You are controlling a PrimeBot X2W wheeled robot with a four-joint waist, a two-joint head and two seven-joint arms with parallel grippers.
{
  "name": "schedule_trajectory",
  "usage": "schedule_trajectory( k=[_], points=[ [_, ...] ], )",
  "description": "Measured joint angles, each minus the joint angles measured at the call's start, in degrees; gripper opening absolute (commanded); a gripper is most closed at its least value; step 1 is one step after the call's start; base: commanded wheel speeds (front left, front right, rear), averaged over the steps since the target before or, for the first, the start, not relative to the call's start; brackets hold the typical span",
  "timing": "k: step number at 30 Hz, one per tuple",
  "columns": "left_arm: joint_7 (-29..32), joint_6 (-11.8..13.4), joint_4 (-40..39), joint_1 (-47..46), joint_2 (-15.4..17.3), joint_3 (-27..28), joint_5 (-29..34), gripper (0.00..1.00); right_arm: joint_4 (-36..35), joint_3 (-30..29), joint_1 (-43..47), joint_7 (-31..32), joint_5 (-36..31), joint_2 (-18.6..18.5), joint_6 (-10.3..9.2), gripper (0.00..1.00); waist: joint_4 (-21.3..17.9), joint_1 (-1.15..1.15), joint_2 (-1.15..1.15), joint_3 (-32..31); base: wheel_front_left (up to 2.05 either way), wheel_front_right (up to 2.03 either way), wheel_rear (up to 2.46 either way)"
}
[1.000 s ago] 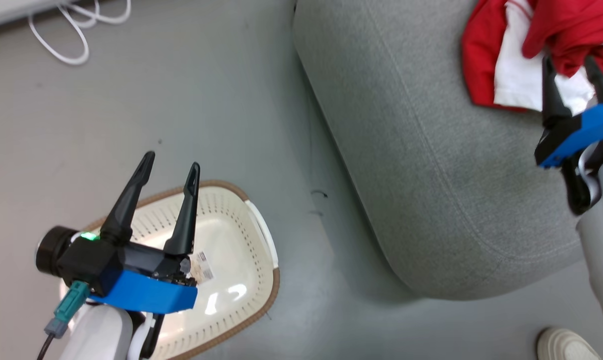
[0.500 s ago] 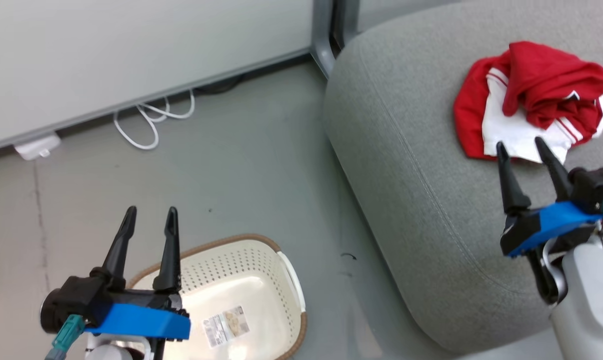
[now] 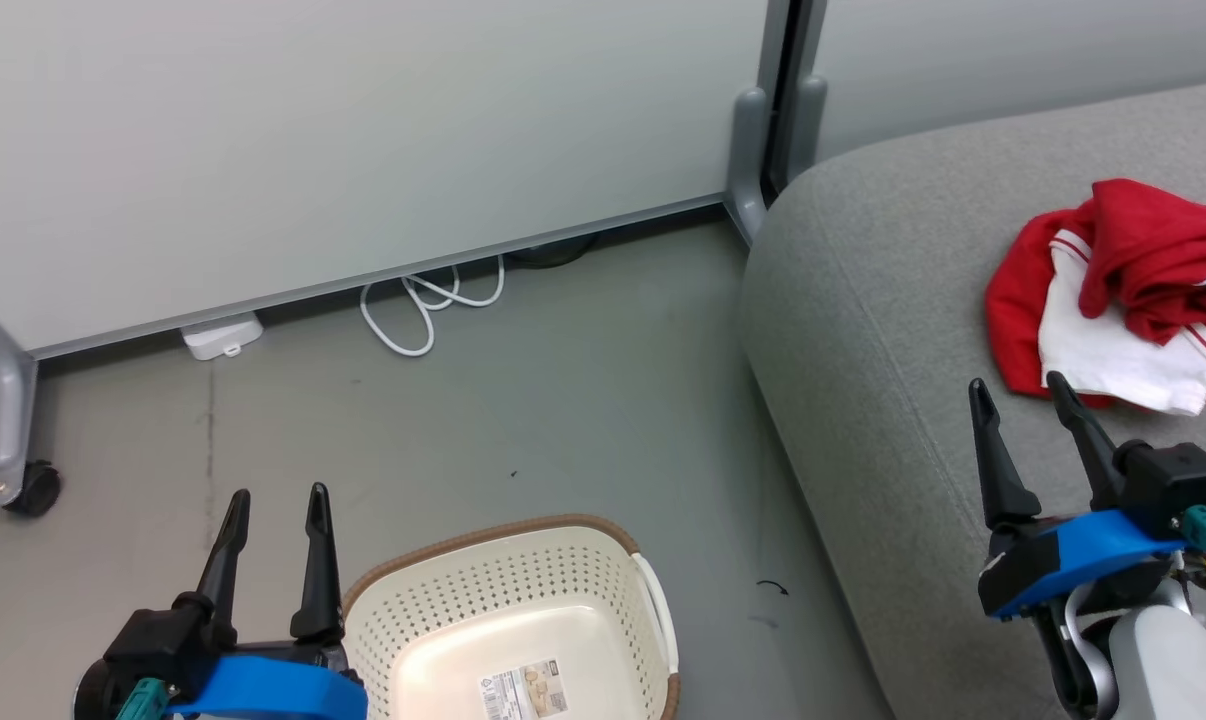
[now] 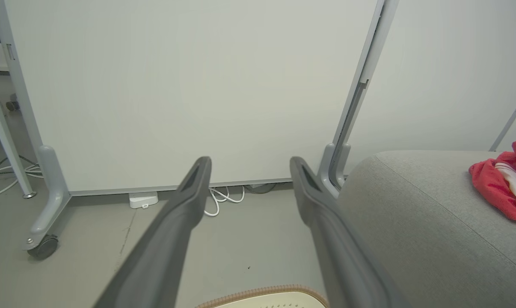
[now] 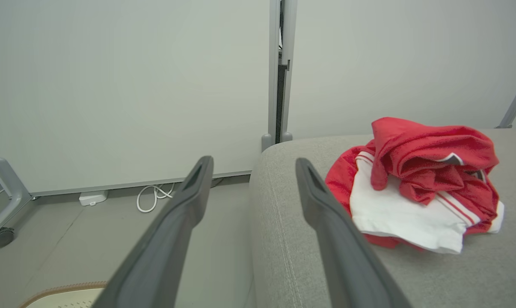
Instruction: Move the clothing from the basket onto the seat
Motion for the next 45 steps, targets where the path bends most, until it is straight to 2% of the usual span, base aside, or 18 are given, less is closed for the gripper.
schedule_trajectory(
  k=[7,18,28,45],
  points=[
    [0.0,0.0,1.8,1.1,-0.5,0.9,0.6,1.00,-5.2,0.0,4.9,0.8,-2.3,1.5,0.00,1.00,4.3,0.00,0.00,-1.9,0.00,0.00,0.00],
    [0.0,-0.3,4.7,2.5,-0.5,3.4,0.6,1.00,-6.1,2.5,9.5,0.5,-4.4,3.0,0.01,1.00,8.8,0.01,0.00,-4.0,0.00,0.00,0.00],
    [0.0,-0.3,6.8,2.5,0.6,2.7,-0.3,1.00,-6.4,2.7,11.4,0.5,-4.7,3.6,0.00,1.00,9.9,0.01,0.00,-5.1,0.00,0.00,0.00],
    [0.0,-0.3,8.1,2.5,1.3,1.6,-1.4,1.00,-6.4,2.9,12.7,0.6,-4.3,3.9,0.00,1.00,9.6,0.01,0.00,-5.9,0.00,0.00,0.00]
  ],
)
